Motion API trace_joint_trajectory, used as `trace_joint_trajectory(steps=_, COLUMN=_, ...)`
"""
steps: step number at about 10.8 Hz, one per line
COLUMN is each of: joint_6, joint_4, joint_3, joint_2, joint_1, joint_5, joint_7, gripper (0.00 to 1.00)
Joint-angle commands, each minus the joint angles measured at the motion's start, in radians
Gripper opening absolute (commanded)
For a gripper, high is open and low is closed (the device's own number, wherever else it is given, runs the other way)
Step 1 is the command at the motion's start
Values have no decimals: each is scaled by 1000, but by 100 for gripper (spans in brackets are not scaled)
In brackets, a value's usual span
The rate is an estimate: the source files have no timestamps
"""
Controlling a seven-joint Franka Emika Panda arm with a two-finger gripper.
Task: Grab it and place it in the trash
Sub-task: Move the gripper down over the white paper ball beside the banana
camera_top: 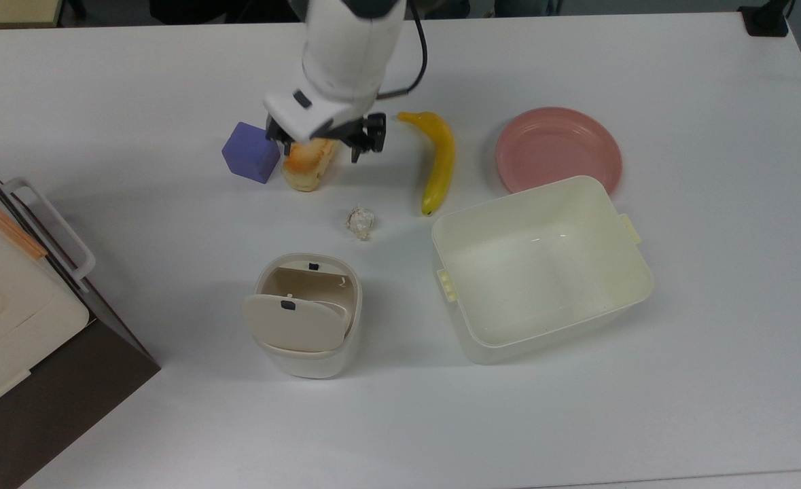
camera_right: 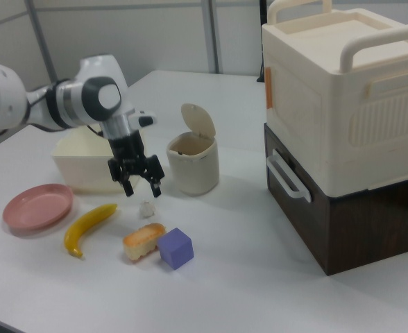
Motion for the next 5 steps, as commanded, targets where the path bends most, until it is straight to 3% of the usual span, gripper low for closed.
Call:
trace_joint_trajectory(steps=1, joint_6=25, joint_4=23, joint_3=-7, joint_2=79, joint_1=42, joint_5=-78, joint_7=31, gripper=100)
trace_joint_trajectory(steps=5, joint_6=28, joint_4=81, joint_3=-7, joint_2=131, joint_1=68, joint_5=-82, joint_7=10, gripper=98)
